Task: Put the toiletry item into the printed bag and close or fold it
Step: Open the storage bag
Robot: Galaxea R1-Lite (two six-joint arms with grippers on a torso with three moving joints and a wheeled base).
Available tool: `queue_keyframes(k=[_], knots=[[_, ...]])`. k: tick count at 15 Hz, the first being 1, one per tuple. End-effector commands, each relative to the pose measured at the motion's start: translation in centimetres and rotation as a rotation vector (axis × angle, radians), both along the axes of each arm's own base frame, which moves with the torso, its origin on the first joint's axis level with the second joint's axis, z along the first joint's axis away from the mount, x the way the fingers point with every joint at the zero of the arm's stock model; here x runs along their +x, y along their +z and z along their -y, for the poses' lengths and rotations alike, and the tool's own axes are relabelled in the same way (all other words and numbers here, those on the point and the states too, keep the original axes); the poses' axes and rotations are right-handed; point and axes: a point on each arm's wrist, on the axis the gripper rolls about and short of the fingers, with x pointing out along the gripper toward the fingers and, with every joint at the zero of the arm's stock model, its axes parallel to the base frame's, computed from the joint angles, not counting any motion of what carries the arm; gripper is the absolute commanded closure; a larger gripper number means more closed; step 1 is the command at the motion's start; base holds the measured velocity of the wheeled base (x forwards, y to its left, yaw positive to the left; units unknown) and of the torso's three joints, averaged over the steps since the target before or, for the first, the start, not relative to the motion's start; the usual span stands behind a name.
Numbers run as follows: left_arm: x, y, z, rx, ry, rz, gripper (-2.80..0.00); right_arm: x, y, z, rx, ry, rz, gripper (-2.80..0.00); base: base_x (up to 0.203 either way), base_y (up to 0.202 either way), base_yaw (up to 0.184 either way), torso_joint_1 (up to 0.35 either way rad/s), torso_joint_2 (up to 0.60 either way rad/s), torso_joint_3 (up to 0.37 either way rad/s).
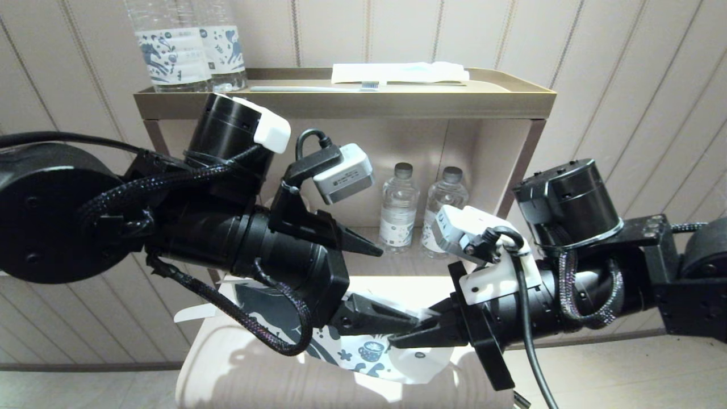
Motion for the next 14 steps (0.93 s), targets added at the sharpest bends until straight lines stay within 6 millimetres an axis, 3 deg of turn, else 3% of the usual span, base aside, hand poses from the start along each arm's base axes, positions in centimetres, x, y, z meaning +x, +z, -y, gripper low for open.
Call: queue_keyframes(k=[1,14], knots=[[-0.21,1.21,-0.23,0.029,-0.01,0.004,-2.8,0.12,-0.16,-0.13,-0.001,0.006,-0.005,0.0,0.0,0.0,0.0,0.0,0.0,0.0],[0.29,0.88,0.45,0.033,-0.097,-0.063,-2.8,0.11,-0.23,-0.19,0.025,0.053,-0.041,0.0,0.0,0.0,0.0,0.0,0.0,0.0]])
